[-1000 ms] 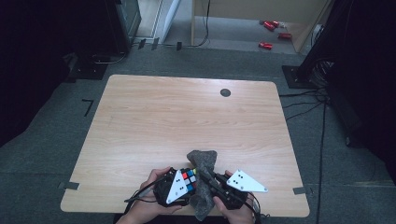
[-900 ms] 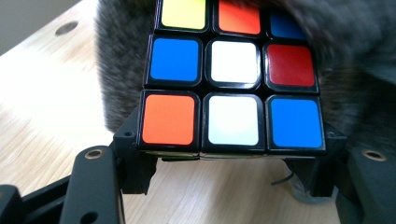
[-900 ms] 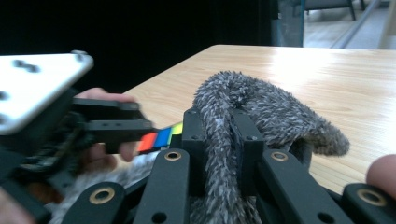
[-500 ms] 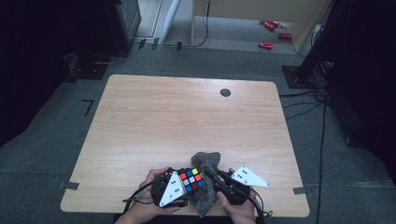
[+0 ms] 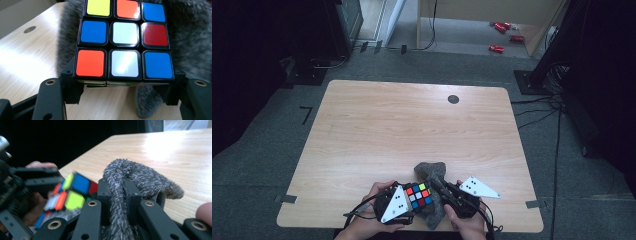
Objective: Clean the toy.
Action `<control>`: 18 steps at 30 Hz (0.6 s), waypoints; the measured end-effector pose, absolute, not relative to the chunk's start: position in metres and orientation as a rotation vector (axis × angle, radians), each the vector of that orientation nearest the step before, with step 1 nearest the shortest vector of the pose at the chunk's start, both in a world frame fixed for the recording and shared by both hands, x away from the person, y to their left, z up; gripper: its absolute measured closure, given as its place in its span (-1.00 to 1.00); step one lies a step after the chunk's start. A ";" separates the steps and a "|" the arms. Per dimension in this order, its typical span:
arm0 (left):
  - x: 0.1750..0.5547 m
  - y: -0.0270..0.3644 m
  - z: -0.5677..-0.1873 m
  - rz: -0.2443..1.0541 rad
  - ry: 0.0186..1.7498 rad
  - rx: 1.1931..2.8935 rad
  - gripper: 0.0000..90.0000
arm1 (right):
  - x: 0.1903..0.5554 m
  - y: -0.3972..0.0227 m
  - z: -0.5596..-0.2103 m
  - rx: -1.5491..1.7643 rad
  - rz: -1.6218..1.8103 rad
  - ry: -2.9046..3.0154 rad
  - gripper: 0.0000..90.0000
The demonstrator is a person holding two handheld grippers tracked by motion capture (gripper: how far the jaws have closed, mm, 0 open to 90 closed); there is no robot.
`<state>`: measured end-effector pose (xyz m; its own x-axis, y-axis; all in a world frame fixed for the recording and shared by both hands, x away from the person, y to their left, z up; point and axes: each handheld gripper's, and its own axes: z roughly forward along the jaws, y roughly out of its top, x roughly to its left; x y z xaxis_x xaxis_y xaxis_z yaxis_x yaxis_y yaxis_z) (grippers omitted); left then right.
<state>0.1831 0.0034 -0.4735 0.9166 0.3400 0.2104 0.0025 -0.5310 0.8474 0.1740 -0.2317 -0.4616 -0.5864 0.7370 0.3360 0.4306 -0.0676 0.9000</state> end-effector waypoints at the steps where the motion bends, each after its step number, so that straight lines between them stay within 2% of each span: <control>1: 0.183 0.003 -0.474 0.426 0.237 2.097 -0.23 | 0.170 -0.231 -0.457 1.226 1.731 1.930 0.77; 18: 0.186 0.005 -0.476 0.408 0.256 2.096 -0.23 | 0.173 -0.230 -0.461 1.268 1.715 1.936 0.77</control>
